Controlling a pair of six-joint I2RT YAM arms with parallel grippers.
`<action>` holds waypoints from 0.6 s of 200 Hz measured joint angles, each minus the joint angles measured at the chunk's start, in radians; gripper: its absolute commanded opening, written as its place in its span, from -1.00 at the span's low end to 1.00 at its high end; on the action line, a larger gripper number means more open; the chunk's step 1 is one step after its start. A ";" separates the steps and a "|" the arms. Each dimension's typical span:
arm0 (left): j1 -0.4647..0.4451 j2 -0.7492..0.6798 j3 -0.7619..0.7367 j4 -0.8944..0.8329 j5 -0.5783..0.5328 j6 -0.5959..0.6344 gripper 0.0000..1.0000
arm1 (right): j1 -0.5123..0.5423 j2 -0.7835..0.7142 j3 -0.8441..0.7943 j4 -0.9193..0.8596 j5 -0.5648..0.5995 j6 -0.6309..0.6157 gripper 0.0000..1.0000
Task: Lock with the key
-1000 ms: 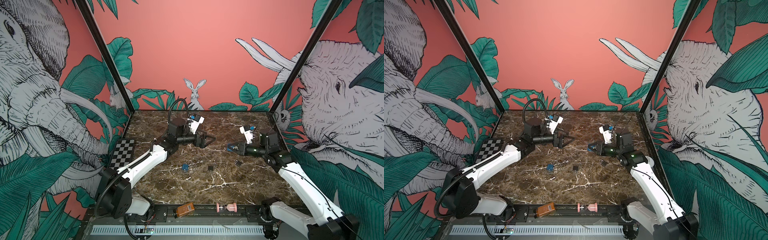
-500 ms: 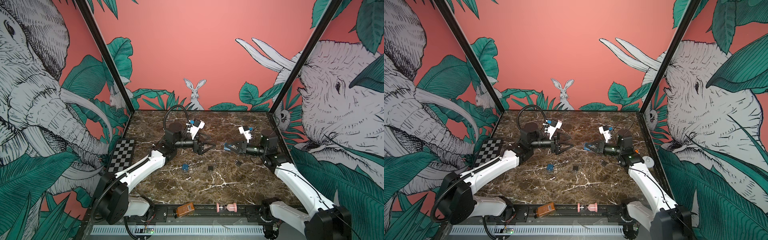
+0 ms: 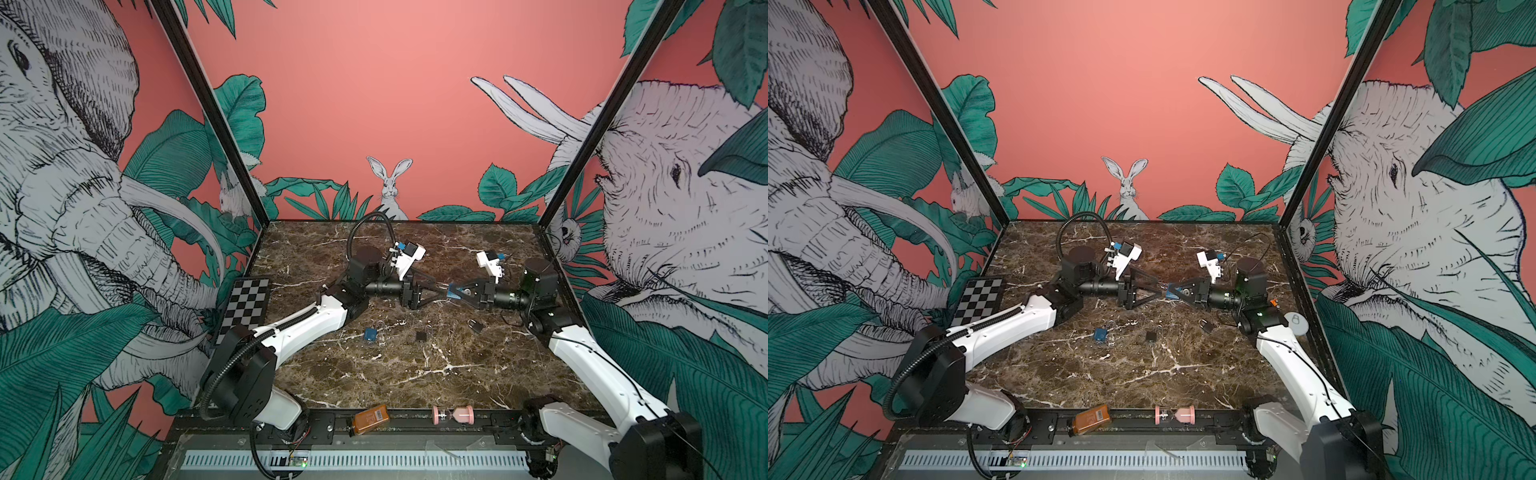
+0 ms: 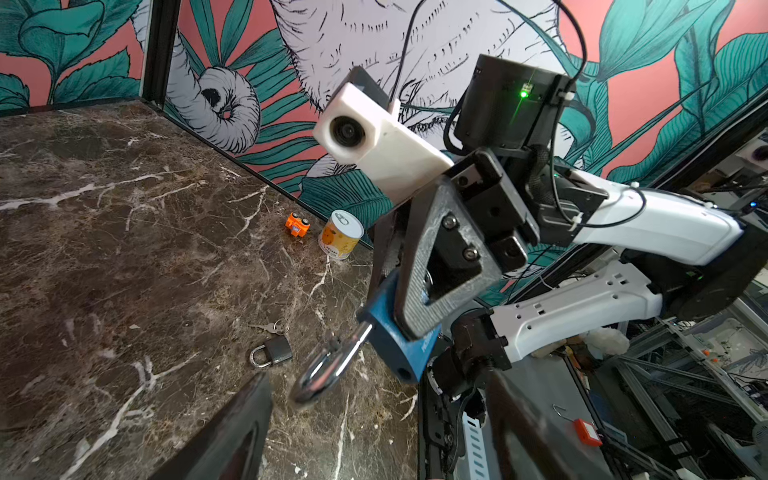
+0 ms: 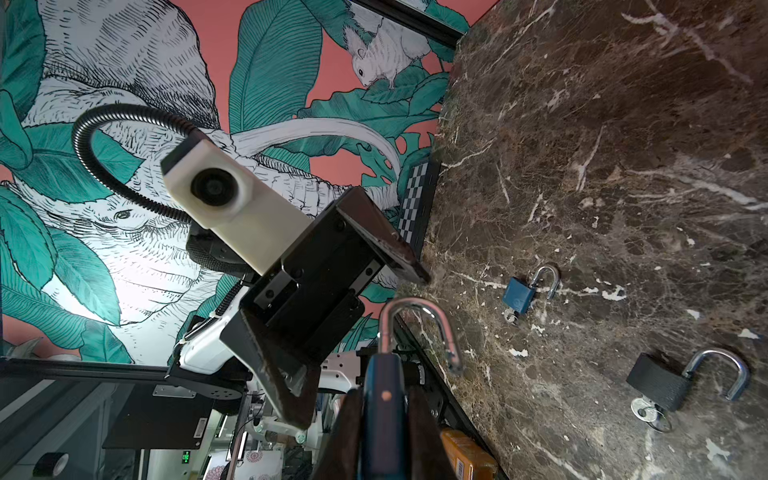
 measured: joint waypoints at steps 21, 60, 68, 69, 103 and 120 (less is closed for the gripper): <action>-0.014 0.016 0.014 0.004 -0.001 -0.008 0.57 | 0.000 0.000 0.000 0.000 0.000 0.005 -1.00; -0.036 0.032 0.020 0.028 0.002 -0.035 0.38 | 0.000 -0.001 0.000 0.000 0.000 0.005 -1.00; -0.037 0.034 0.020 0.033 0.004 -0.043 0.32 | 0.000 -0.001 0.000 0.000 0.000 0.005 -1.00; -0.037 0.034 0.020 0.033 0.005 -0.043 0.31 | 0.000 -0.001 0.000 0.000 0.000 0.005 -1.00; -0.037 0.035 0.020 0.060 0.015 -0.074 0.23 | 0.000 -0.001 0.004 0.000 0.000 -0.004 -1.00; -0.037 0.035 0.020 0.067 0.016 -0.085 0.16 | 0.000 -0.002 0.014 -0.008 0.000 -0.030 -1.00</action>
